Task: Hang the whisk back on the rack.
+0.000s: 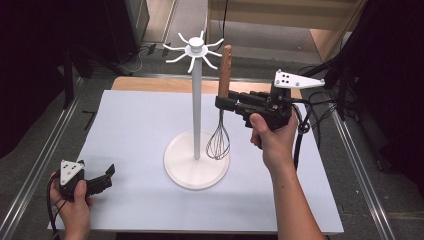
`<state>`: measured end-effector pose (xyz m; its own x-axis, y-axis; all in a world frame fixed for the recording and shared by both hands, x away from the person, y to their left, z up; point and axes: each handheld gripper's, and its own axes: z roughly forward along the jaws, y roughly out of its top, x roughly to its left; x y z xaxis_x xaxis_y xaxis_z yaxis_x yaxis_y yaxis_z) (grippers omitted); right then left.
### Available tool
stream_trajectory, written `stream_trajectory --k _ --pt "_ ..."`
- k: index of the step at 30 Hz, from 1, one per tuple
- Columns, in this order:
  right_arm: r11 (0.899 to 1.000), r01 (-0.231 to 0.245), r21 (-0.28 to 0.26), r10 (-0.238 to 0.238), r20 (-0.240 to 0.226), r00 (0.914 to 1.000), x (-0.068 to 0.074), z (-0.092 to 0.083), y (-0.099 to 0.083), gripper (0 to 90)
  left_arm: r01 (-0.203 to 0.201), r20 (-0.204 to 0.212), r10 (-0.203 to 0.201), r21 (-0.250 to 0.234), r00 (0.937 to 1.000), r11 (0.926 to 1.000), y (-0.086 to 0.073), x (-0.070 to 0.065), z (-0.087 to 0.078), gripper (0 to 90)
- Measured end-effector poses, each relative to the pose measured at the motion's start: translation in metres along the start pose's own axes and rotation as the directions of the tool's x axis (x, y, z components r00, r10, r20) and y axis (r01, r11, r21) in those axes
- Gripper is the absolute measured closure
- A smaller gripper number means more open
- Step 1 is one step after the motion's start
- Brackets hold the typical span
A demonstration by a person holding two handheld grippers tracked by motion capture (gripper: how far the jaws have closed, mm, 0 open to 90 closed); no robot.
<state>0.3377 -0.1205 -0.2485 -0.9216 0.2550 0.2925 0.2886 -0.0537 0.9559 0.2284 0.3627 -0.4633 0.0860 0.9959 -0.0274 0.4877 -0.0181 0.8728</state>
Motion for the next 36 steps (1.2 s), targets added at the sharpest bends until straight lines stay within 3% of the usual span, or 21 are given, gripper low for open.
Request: stream_trajectory --k 7,12,36 --pt "1.000 -0.012 0.012 0.013 -0.030 0.9995 -0.0042 0.0020 -0.0018 70.7 0.000 0.000 0.000 0.000 1.0000 1.0000 0.0000 0.0001 0.0000 0.3" --pt "1.000 -0.016 0.006 0.016 -0.026 0.9995 -0.0049 0.0018 -0.0023 70.3 0.004 -0.001 -0.004 0.000 1.0000 1.0000 0.0000 0.0002 0.0001 0.3" --pt "0.999 0.041 -0.024 -0.038 0.090 0.9952 -0.0013 -0.0023 -0.0077 69.3 0.000 -0.001 0.000 0.001 1.0000 1.0000 0.0000 -0.0002 0.0001 0.3"
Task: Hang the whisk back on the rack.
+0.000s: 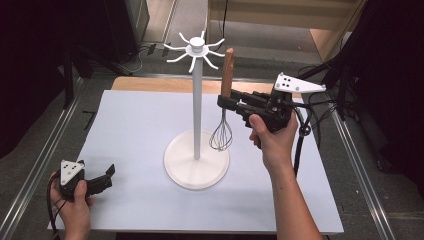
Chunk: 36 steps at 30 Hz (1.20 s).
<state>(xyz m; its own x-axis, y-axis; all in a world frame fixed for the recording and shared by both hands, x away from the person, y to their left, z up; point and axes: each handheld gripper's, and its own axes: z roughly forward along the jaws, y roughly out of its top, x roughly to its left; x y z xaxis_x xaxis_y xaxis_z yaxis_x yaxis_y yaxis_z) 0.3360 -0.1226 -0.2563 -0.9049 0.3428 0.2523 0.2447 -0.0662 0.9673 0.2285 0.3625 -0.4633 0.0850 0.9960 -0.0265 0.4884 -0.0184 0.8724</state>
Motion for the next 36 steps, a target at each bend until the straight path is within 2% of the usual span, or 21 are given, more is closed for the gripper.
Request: stream_trajectory --k 1,2,5,8,11,13,15,19,20,21,22,25,29,30,31,32,33,34,35,36 --pt "1.000 0.000 0.000 0.000 0.000 1.0000 0.000 0.000 0.000 69.3 0.000 0.000 0.000 0.000 1.0000 1.0000 0.000 0.000 0.000 0.3" --pt "0.999 0.041 0.008 -0.041 0.023 0.9989 0.005 0.000 0.001 70.1 -0.001 -0.002 0.001 0.000 1.0000 1.0000 0.000 0.000 0.000 0.3" --pt "0.998 0.054 0.021 -0.054 0.007 0.9985 0.007 0.001 0.002 70.2 -0.001 -0.003 0.001 -0.002 1.0000 1.0000 0.000 0.000 0.000 0.3" --pt "0.998 0.047 0.034 -0.046 -0.035 0.9983 0.003 0.002 0.003 70.4 -0.003 -0.003 0.003 -0.003 1.0000 1.0000 0.000 0.000 0.000 0.3" --pt "0.998 0.029 0.050 -0.023 -0.115 0.9931 -0.005 0.001 0.006 70.5 -0.003 -0.001 0.003 -0.001 1.0000 1.0000 0.000 0.000 0.000 0.3" --pt "0.998 0.032 0.062 -0.024 -0.130 0.9912 -0.008 0.001 0.007 70.5 -0.003 -0.001 0.003 -0.004 1.0000 1.0000 0.000 0.000 0.000 0.3" --pt "0.997 0.018 0.082 -0.003 -0.177 0.9842 -0.015 0.002 0.010 70.6 -0.003 -0.002 0.003 -0.001 1.0000 1.0000 0.000 0.000 0.000 0.3" --pt "0.995 0.012 0.099 0.010 -0.218 0.9760 -0.019 0.004 0.013 70.6 -0.002 -0.003 0.002 -0.003 1.0000 1.0000 0.000 0.000 0.000 0.3" --pt "0.995 0.004 0.104 0.020 -0.236 0.9714 -0.020 0.005 0.014 70.6 -0.002 -0.003 0.002 -0.003 1.0000 1.0000 0.000 0.000 0.000 0.3" --pt "0.994 0.001 0.110 0.029 -0.273 0.9615 -0.023 0.007 0.015 70.6 -0.003 -0.002 0.003 -0.002 1.0000 1.0000 0.000 0.000 0.000 0.3" --pt "0.993 0.001 0.120 0.034 -0.286 0.9575 -0.023 0.008 0.015 70.6 -0.002 -0.001 0.002 -0.002 1.0000 1.0000 0.000 0.000 0.000 0.3" --pt "0.991 0.004 0.134 0.034 -0.284 0.9581 -0.023 0.011 0.013 70.4 -0.002 0.000 0.002 -0.002 1.0000 1.0000 0.000 0.000 0.000 0.3" --pt "0.995 -0.006 0.103 0.034 -0.264 0.9639 -0.025 0.011 0.008 69.2 0.000 0.002 0.000 -0.003 1.0000 1.0000 0.000 0.000 0.000 0.3" --pt "0.998 -0.011 0.065 0.025 -0.224 0.9743 -0.026 0.008 0.005 61.6 0.002 0.003 -0.002 -0.004 1.0000 1.0000 0.000 0.000 0.000 0.3" --pt "0.998 -0.011 0.065 0.025 -0.224 0.9743 -0.026 0.008 0.005 61.6 0.002 0.003 -0.002 -0.004 1.0000 1.0000 0.000 0.000 0.000 0.3" --pt "0.999 -0.021 0.050 0.031 -0.211 0.9769 -0.026 0.006 0.003 58.0 0.001 0.002 -0.001 -0.003 1.0000 1.0000 0.000 0.000 0.000 0.3" --pt "0.999 -0.021 0.039 0.029 -0.196 0.9803 -0.027 0.004 0.001 54.2 0.002 0.002 -0.002 -0.003 1.0000 1.0000 0.000 0.000 0.000 0.3" --pt "0.999 -0.012 0.031 0.017 -0.156 0.9877 -0.026 0.000 -0.004 50.2 0.001 0.001 -0.001 -0.002 1.0000 1.0000 0.000 0.000 0.000 0.3" --pt "0.999 -0.012 0.031 0.017 -0.156 0.9877 -0.026 0.000 -0.004 50.2 0.001 0.001 -0.001 -0.002 1.0000 1.0000 0.000 0.000 0.000 0.3" --pt "0.999 0.008 0.035 -0.005 -0.096 0.9954 -0.024 -0.004 -0.009 43.5 -0.001 0.001 0.001 -0.002 1.0000 1.0000 0.000 0.000 0.000 0.2"
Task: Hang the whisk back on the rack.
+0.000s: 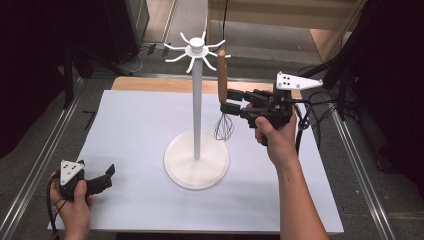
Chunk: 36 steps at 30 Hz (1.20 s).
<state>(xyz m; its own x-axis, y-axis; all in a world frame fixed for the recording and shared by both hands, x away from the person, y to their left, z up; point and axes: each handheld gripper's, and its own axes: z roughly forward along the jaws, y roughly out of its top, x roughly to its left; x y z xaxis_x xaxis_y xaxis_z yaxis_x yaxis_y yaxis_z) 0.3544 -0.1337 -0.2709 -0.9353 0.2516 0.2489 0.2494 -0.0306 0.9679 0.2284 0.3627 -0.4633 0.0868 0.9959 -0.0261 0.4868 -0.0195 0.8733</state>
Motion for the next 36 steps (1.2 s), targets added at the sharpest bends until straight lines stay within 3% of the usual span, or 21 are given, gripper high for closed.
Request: stream_trajectory --k 3,4,5,6,8,9,12,13,15,16,17,18,19,21,24,25,26,27,30,32,36 --pt "0.999 0.035 0.004 -0.036 0.085 0.9957 0.004 -0.004 -0.007 39.6 -0.003 -0.002 0.003 0.002 1.0000 1.0000 0.000 0.000 0.000 0.3" --pt "0.998 0.055 0.015 -0.057 0.177 0.9826 0.008 -0.007 -0.016 34.6 -0.001 -0.003 0.001 0.000 1.0000 1.0000 0.000 -0.001 0.000 0.3" --pt "0.998 0.055 0.015 -0.057 0.177 0.9826 0.008 -0.007 -0.016 34.6 -0.001 -0.004 0.001 -0.002 1.0000 1.0000 0.000 -0.001 0.000 0.3" --pt "0.998 0.062 0.027 -0.067 0.263 0.9625 0.012 -0.011 -0.026 30.8 -0.004 -0.004 0.004 -0.001 1.0000 1.0000 0.000 -0.001 0.000 0.3" --pt "0.998 0.059 0.037 -0.067 0.294 0.9536 0.012 -0.013 -0.031 27.5 -0.006 -0.004 0.006 0.000 1.0000 1.0000 0.000 -0.001 0.000 0.3" --pt "0.997 0.053 0.060 -0.071 0.355 0.9321 0.012 -0.017 -0.042 20.9 -0.008 -0.003 0.008 -0.003 1.0000 1.0000 0.000 -0.001 0.000 0.3" --pt "0.996 0.041 0.076 -0.068 0.407 0.9109 0.011 -0.021 -0.053 15.8 -0.009 -0.005 0.009 -0.003 0.9999 1.0000 0.000 -0.001 0.000 0.3" --pt "0.996 0.032 0.080 -0.065 0.450 0.8906 0.009 -0.025 -0.064 13.3 -0.010 -0.005 0.010 -0.002 0.9999 0.9999 0.000 -0.001 0.000 0.3" --pt "0.996 0.026 0.082 -0.062 0.468 0.8815 0.009 -0.028 -0.069 12.3 -0.010 -0.005 0.010 -0.002 0.9999 0.9999 0.000 -0.001 0.000 0.3" --pt "0.996 0.016 0.092 -0.061 0.507 0.8595 0.006 -0.032 -0.079 7.8 -0.010 -0.006 0.010 -0.003 0.9999 0.9999 0.000 -0.001 0.000 0.2" --pt "0.996 0.016 0.092 -0.061 0.507 0.8595 0.006 -0.032 -0.079 7.8 -0.010 -0.006 0.010 -0.003 0.9999 0.9999 0.000 -0.001 0.000 0.3" --pt "0.994 0.004 0.106 -0.063 0.551 0.8324 0.004 -0.035 -0.089 3.7 -0.011 -0.005 0.011 -0.003 0.9999 0.9999 0.000 -0.001 0.000 0.3" --pt "0.994 0.004 0.106 -0.063 0.551 0.8324 0.004 -0.035 -0.089 3.7 -0.010 -0.006 0.010 -0.001 0.9999 0.9999 0.000 -0.001 0.000 0.3" --pt "0.993 -0.024 0.119 -0.052 0.596 0.8012 0.000 -0.041 -0.102 0.0 -0.011 -0.006 0.011 0.000 0.9999 0.9999 0.000 -0.001 0.000 0.3" --pt "0.993 -0.033 0.116 -0.047 0.622 0.7820 -0.003 -0.046 -0.111 0.0 -0.011 -0.006 0.011 0.000 0.9999 0.9999 0.000 -0.001 0.000 0.3" --pt "0.992 -0.042 0.119 -0.046 0.651 0.7575 -0.004 -0.051 -0.120 0.0 -0.011 -0.006 0.011 0.000 0.9999 0.9999 0.000 -0.001 0.000 0.3" --pt "0.992 -0.041 0.121 -0.050 0.662 0.7478 -0.005 -0.053 -0.124 0.0 -0.011 -0.005 0.011 0.000 0.9999 0.9999 0.000 -0.001 0.000 0.3" --pt "0.992 -0.041 0.121 -0.050 0.662 0.7478 -0.005 -0.053 -0.124 0.0 -0.011 -0.005 0.011 0.000 0.9999 0.9999 0.000 -0.001 0.000 0.3" --pt "0.990 -0.065 0.123 -0.040 0.700 0.7126 -0.007 -0.061 -0.140 0.0 -0.010 -0.006 0.010 0.000 0.9999 0.9999 0.000 -0.001 0.000 0.3" --pt "0.990 -0.071 0.123 -0.037 0.706 0.7076 -0.008 -0.064 -0.144 0.0 -0.010 -0.006 0.010 0.000 0.9999 0.9999 0.000 -0.001 0.000 0.3" --pt "0.987 -0.107 0.119 -0.015 0.735 0.6783 -0.013 -0.076 -0.163 0.0 -0.010 -0.005 0.010 -0.001 0.9999 1.0000 0.000 -0.001 0.000 0.3"
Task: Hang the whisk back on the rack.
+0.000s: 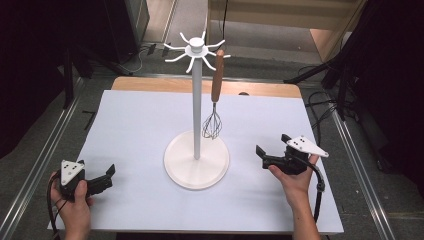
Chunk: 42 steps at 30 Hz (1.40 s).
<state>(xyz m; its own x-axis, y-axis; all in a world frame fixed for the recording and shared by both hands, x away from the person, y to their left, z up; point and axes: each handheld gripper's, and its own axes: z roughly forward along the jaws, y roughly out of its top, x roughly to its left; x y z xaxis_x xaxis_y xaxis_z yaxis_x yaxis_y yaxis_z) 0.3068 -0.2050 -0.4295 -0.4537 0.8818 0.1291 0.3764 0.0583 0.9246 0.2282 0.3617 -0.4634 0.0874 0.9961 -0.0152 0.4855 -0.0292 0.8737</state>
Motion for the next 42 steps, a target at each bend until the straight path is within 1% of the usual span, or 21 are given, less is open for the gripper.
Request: stream_trajectory --k 2,4,5,6,7,8,9,11,12,15,21,23,26,28,30,34,36,38,40,41,42 --pt "1.000 -0.008 0.007 0.008 0.007 0.9999 -0.002 0.000 -0.004 0.0 0.000 0.000 0.000 0.000 1.0000 1.0000 0.000 0.000 0.000 0.3" --pt "1.000 -0.010 0.023 0.010 0.036 0.9993 -0.009 -0.003 -0.013 0.0 0.000 0.000 0.000 0.000 1.0000 1.0000 0.000 0.000 0.000 0.3" --pt "1.000 -0.010 0.023 0.010 0.036 0.9993 -0.009 -0.003 -0.013 0.0 0.000 0.000 0.000 0.000 1.0000 1.0000 0.000 0.000 0.000 0.3" --pt "0.999 -0.020 0.026 0.019 0.041 0.9990 -0.011 -0.004 -0.016 0.0 0.000 0.000 0.000 0.000 1.0000 1.0000 0.000 0.000 0.000 0.3" --pt "0.999 -0.030 0.030 0.029 0.057 0.9980 -0.015 -0.007 -0.022 0.0 0.000 -0.001 0.000 0.000 1.0000 1.0000 0.000 0.000 0.000 0.3" --pt "0.999 -0.030 0.030 0.029 0.057 0.9980 -0.015 -0.007 -0.022 0.0 0.000 -0.001 0.000 0.000 1.0000 1.0000 0.000 0.000 0.000 0.3" --pt "0.999 -0.043 0.034 0.040 0.067 0.9969 -0.019 -0.009 -0.027 0.0 -0.001 -0.001 0.001 0.000 1.0000 1.0000 0.000 0.000 0.000 0.3" --pt "0.998 -0.041 0.041 0.038 0.075 0.9965 -0.022 -0.011 -0.029 0.0 -0.001 -0.001 0.001 0.000 1.0000 1.0000 0.000 0.000 0.000 0.3" --pt "0.998 -0.047 0.050 0.042 0.088 0.9952 -0.026 -0.014 -0.034 0.0 -0.001 -0.001 0.001 0.000 1.0000 1.0000 0.000 0.000 0.000 0.3" --pt "0.997 -0.052 0.050 0.046 0.102 0.9937 -0.032 -0.018 -0.039 0.0 -0.001 -0.001 0.001 0.000 1.0000 1.0000 0.000 0.000 0.000 0.3" --pt "0.996 -0.065 0.063 0.056 0.130 0.9899 -0.041 -0.027 -0.048 0.0 -0.002 -0.003 0.002 0.000 1.0000 1.0000 0.000 0.000 0.000 0.3" --pt "0.995 -0.079 0.060 0.070 0.142 0.9873 -0.045 -0.035 -0.052 0.0 -0.003 -0.003 0.003 0.000 1.0000 1.0000 0.000 0.000 0.000 0.3" --pt "0.996 -0.075 0.057 0.066 0.152 0.9862 -0.048 -0.040 -0.053 0.0 -0.004 -0.003 0.004 0.000 1.0000 1.0000 0.000 -0.001 0.000 0.3" --pt "0.995 -0.075 0.067 0.062 0.173 0.9830 -0.051 -0.047 -0.055 0.0 -0.001 -0.002 0.001 -0.001 1.0000 1.0000 0.000 -0.001 0.000 0.3" --pt "0.995 -0.069 0.070 0.055 0.180 0.9822 -0.053 -0.050 -0.056 0.0 -0.002 -0.004 0.002 -0.001 1.0000 1.0000 0.000 0.000 0.000 0.3" --pt "0.994 -0.066 0.083 0.046 0.218 0.9749 -0.060 -0.066 -0.063 0.2 -0.005 -0.005 0.005 -0.001 1.0000 1.0000 0.000 -0.001 0.000 0.3" --pt "0.994 -0.078 0.076 0.059 0.229 0.9717 -0.062 -0.072 -0.069 0.2 -0.007 -0.008 0.007 -0.001 0.9999 1.0000 0.000 -0.001 0.000 0.3" --pt "0.993 -0.110 0.049 0.097 0.221 0.9706 -0.064 -0.074 -0.074 0.2 -0.010 -0.012 0.010 0.001 0.9999 0.9999 0.000 -0.002 0.000 0.3" --pt "0.992 -0.119 0.030 0.110 0.220 0.9693 -0.064 -0.074 -0.074 0.8 -0.011 -0.013 0.011 0.002 0.9998 0.9999 0.000 -0.002 0.000 0.3" --pt "0.992 -0.119 0.030 0.110 0.220 0.9693 -0.064 -0.074 -0.074 0.8 -0.011 -0.013 0.011 0.002 0.9998 0.9999 0.000 -0.002 0.000 0.3" --pt "0.992 -0.124 0.025 0.116 0.215 0.9697 -0.063 -0.073 -0.075 3.5 -0.011 -0.014 0.011 0.001 0.9998 0.9999 0.000 -0.002 0.000 0.3"
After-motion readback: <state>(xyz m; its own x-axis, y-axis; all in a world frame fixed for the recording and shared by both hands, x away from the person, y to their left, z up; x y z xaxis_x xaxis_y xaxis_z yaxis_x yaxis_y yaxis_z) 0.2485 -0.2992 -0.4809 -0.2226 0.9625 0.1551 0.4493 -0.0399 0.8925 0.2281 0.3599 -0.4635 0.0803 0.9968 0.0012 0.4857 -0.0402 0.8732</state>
